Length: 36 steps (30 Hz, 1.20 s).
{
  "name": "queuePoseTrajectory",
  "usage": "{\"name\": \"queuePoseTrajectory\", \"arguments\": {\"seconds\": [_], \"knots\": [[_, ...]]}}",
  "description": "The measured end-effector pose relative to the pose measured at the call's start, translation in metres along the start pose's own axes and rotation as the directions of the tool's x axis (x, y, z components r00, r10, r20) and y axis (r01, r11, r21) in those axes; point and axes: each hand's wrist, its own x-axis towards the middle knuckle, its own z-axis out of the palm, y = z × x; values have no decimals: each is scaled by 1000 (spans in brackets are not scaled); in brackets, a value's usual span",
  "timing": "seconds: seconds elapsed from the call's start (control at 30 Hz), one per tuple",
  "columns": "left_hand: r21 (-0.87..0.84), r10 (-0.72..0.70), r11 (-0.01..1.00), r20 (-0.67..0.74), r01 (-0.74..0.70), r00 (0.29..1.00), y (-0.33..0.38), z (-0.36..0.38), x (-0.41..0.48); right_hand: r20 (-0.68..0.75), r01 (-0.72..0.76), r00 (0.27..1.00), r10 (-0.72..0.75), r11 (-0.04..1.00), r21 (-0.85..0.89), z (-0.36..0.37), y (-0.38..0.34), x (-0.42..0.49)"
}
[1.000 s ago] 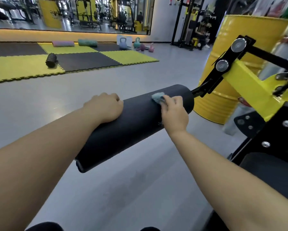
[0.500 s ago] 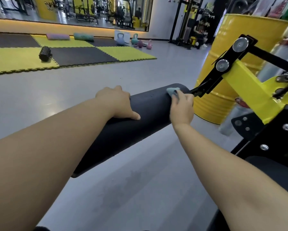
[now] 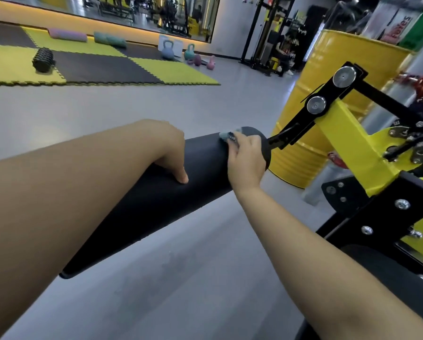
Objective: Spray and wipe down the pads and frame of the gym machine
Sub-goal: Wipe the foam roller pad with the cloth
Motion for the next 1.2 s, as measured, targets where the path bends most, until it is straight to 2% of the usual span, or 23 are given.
{"name": "queuePoseTrajectory", "arguments": {"seconds": [0.07, 0.1, 0.13, 0.2, 0.3, 0.37, 0.4, 0.43, 0.5, 0.57, 0.6, 0.67, 0.73, 0.77, 0.83, 0.9, 0.97, 1.0, 1.03, 1.07, 1.13, 1.17, 1.2], "knots": [[2, -2, 1000, 6, 2, 1000, 0, 0, -1, 36, 241, 970, -242, 970, 40, -3, -2, -13], [-2, -2, 1000, 2, 2, 1000, 0, 0, -1, 33, 275, 961, -275, 961, 8, -5, 7, -9], [-5, -6, 1000, -5, 6, 1000, 0, 2, -1, 12, 215, 977, -215, 976, -26, -6, 20, 2], [3, -13, 1000, -19, 13, 1000, -2, 5, -1, -17, -87, 996, 87, 996, -31, -11, 45, 26], [21, -33, 999, -32, 33, 999, 2, 8, 0, -29, -465, 880, 474, 872, 151, -16, 65, 47], [25, -54, 998, -37, 55, 998, 6, 7, 0, -11, -570, 811, 585, 795, 208, -13, 57, 47], [26, -58, 998, -39, 59, 998, 8, 6, 1, -11, -557, 822, 569, 809, 187, -10, 48, 40], [25, -59, 998, -37, 60, 998, 9, 6, 1, -22, -475, 876, 483, 868, 142, -5, 37, 30], [17, -52, 998, -31, 52, 998, 8, 5, 2, -5, -190, 982, 191, 979, 73, -2, 17, 5], [9, -49, 999, -33, 49, 998, 7, 5, 0, 12, 27, 1000, -27, 1000, 11, -3, 17, -2], [6, -48, 999, -40, 48, 998, 7, 5, -1, 9, 34, 999, -34, 999, -21, -7, 25, 4], [5, -56, 998, -54, 56, 997, 6, 7, -5, -24, -169, 985, 169, 985, -22, -13, 38, 18], [1, -64, 998, -64, 65, 996, 5, 9, -7, -50, -348, 936, 348, 937, -9, -15, 34, 26], [-5, -66, 998, -67, 66, 996, 5, 9, -8, -47, -311, 950, 309, 948, -68, -13, 22, 23], [-8, -62, 998, -92, 62, 994, 5, 9, -11, 32, -73, 997, 75, 995, -61, -8, -5, 5], [23, -54, 998, -138, 58, 989, 6, 14, -16, 104, 162, 981, -164, 986, 30, -9, -17, -19], [49, -43, 997, -175, 52, 984, 11, 24, -21, 89, 312, 946, -310, 950, -10, -12, -3, -24], [59, -36, 997, -195, 49, 980, 15, 30, -25, 74, 313, 948, -308, 948, -62, -14, 9, -16], [68, -18, 997, -218, 34, 976, 19, 36, -28, 54, 211, 977, -206, 972, -102, -17, 22, -7], [82, 3, 996, -250, 18, 968, 21, 38, -30, 26, 49, 999, -47, 993, -106, -19, 30, 5], [60, 48, 998, -278, -33, 959, 18, 35, -33, 9, -226, 974, 227, 971, -83, -22, 35, 19], [20, 56, 998, -273, -52, 961, 12, 31, -35, 21, -251, 967, 254, 965, -78, -21, 26, 17], [-23, 51, 998, -266, -59, 963, 4, 25, -35, 44, -210, 976, 213, 976, -60, -18, 13, 11]]}}
